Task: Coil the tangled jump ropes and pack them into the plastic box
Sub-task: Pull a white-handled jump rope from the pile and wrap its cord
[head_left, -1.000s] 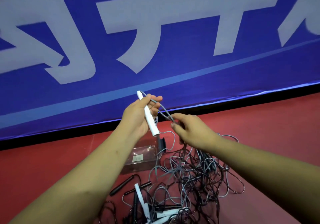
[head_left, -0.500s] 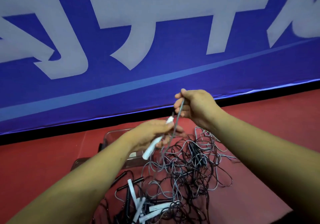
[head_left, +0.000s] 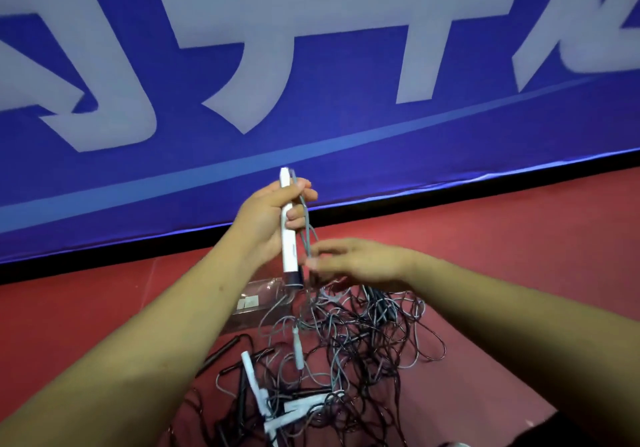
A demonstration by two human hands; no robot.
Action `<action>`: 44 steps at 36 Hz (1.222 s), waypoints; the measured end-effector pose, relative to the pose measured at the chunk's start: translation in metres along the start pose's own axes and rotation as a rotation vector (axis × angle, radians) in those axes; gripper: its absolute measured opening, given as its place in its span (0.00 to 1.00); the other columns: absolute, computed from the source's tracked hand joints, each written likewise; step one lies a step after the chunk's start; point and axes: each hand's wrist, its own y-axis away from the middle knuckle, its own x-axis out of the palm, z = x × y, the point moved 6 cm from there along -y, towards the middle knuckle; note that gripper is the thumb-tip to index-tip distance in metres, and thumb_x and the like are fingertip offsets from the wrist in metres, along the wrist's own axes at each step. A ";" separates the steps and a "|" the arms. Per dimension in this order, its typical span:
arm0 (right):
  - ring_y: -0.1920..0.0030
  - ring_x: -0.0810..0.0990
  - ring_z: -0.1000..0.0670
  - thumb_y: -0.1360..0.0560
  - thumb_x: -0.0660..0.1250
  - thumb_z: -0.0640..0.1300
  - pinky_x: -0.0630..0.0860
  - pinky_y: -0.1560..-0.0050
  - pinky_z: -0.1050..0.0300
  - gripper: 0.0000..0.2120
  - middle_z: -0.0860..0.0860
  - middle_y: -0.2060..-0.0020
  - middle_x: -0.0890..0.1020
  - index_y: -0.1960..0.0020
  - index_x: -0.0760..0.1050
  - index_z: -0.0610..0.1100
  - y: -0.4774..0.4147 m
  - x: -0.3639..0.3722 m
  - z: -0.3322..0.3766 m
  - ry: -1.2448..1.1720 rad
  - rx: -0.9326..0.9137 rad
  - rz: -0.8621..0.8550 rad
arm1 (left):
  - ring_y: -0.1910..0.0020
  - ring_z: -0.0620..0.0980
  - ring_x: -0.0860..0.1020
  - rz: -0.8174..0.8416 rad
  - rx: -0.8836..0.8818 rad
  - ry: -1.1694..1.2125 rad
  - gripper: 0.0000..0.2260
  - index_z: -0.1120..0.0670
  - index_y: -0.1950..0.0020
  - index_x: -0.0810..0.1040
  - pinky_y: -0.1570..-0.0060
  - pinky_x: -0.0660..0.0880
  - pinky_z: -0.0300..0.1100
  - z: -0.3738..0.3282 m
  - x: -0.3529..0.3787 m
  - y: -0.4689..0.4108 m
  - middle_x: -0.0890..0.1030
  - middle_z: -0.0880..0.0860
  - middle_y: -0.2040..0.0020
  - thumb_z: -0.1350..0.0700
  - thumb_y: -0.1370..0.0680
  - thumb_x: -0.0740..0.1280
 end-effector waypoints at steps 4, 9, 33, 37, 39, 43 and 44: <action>0.61 0.76 0.52 0.20 0.66 0.48 0.75 0.58 0.57 0.11 0.49 0.61 0.79 0.44 0.78 0.40 0.002 0.003 0.007 0.169 -0.105 -0.145 | 0.78 0.41 0.66 -0.058 0.014 0.056 0.05 0.61 0.52 0.74 0.79 0.63 0.31 -0.007 -0.012 -0.003 0.82 0.54 0.66 0.64 0.18 0.60; 0.69 0.75 0.47 0.21 0.62 0.48 0.74 0.64 0.55 0.15 0.43 0.65 0.83 0.62 0.74 0.42 -0.004 -0.003 0.016 0.492 -0.146 -0.369 | 0.77 0.42 0.67 -0.051 0.007 0.119 0.06 0.60 0.53 0.73 0.78 0.65 0.31 -0.006 -0.013 -0.004 0.84 0.57 0.62 0.63 0.18 0.60; 0.68 0.85 0.39 0.17 0.52 0.38 0.83 0.68 0.48 0.09 0.37 0.69 0.82 0.51 0.68 0.36 0.020 -0.072 0.026 -0.893 -0.210 -0.680 | 0.74 0.42 0.66 0.466 -0.340 -0.783 0.07 0.53 0.45 0.81 0.78 0.62 0.33 0.074 -0.027 0.017 0.85 0.57 0.47 0.54 0.22 0.70; 0.66 0.85 0.40 0.16 0.52 0.40 0.82 0.68 0.50 0.11 0.35 0.64 0.82 0.53 0.68 0.38 0.020 -0.077 0.008 -0.981 -0.182 -0.713 | 0.77 0.42 0.63 0.313 -0.233 -0.845 0.03 0.55 0.53 0.79 0.79 0.59 0.33 0.065 -0.025 0.010 0.84 0.50 0.63 0.62 0.21 0.68; 0.61 0.85 0.42 0.15 0.53 0.45 0.83 0.61 0.51 0.14 0.36 0.58 0.82 0.52 0.71 0.37 0.016 -0.074 0.005 -0.873 -0.115 -0.665 | 0.76 0.42 0.63 0.220 -0.193 -0.674 0.02 0.58 0.53 0.78 0.80 0.58 0.32 0.056 -0.023 0.006 0.83 0.51 0.65 0.64 0.22 0.68; 0.56 0.81 0.45 0.18 0.58 0.54 0.79 0.51 0.50 0.18 0.43 0.58 0.82 0.50 0.76 0.40 0.007 -0.042 0.002 -0.673 0.038 -0.339 | 0.76 0.42 0.64 0.185 -0.183 -0.518 0.05 0.61 0.52 0.77 0.80 0.58 0.31 0.042 -0.015 0.006 0.83 0.55 0.64 0.61 0.25 0.70; 0.60 0.80 0.47 0.19 0.60 0.55 0.77 0.51 0.51 0.17 0.46 0.62 0.81 0.50 0.76 0.41 0.007 -0.035 0.002 -0.607 0.042 -0.293 | 0.77 0.42 0.64 0.198 -0.192 -0.547 0.07 0.61 0.52 0.77 0.80 0.58 0.31 0.043 -0.012 0.007 0.83 0.54 0.65 0.60 0.27 0.71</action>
